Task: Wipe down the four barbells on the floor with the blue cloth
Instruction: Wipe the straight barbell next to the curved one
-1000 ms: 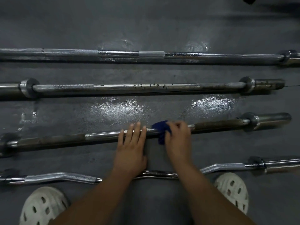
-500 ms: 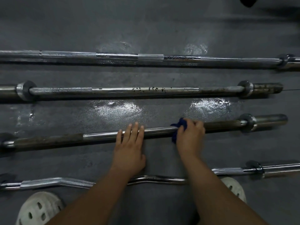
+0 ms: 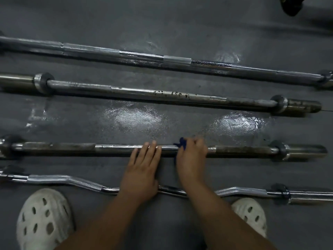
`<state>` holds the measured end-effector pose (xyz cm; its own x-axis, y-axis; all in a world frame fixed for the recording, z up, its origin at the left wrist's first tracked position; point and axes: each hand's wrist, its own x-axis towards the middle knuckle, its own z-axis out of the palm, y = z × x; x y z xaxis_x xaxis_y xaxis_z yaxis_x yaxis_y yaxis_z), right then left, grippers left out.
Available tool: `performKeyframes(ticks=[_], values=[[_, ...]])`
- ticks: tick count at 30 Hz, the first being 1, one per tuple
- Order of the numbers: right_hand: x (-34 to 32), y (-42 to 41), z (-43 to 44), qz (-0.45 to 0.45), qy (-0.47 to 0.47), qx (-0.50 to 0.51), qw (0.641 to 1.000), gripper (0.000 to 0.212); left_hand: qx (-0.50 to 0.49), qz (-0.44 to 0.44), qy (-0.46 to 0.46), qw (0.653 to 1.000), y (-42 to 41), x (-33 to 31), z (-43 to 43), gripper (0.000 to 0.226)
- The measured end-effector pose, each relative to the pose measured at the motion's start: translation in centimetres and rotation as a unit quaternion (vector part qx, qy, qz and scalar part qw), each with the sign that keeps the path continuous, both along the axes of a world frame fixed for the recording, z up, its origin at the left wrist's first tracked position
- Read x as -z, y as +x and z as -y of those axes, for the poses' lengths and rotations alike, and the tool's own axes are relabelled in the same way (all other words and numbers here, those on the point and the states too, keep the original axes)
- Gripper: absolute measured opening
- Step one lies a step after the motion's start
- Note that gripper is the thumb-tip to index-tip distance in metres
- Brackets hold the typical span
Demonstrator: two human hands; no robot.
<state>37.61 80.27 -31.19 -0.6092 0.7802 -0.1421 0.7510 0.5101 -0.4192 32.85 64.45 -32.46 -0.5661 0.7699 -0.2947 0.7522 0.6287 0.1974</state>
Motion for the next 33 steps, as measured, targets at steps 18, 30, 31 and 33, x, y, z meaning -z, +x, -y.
performKeyframes(ticks=[18,30,31,33], values=[[-0.4,2.1,-0.1,-0.024,-0.030,-0.066,0.997,0.027,-0.046,-0.026,0.004,0.999,2.7,-0.4,0.5,0.083],[0.4,2.2,0.6,-0.053,-0.024,-0.067,0.996,0.028,-0.069,-0.038,-0.005,0.997,1.8,0.7,0.7,0.083],[0.5,3.0,-0.8,-0.048,-0.013,-0.013,0.999,0.026,-0.066,-0.040,-0.012,0.997,1.7,0.7,0.8,0.084],[0.6,4.2,-2.1,-0.028,-0.004,0.058,0.998,0.023,-0.068,-0.038,-0.019,0.997,1.6,0.8,0.8,0.084]])
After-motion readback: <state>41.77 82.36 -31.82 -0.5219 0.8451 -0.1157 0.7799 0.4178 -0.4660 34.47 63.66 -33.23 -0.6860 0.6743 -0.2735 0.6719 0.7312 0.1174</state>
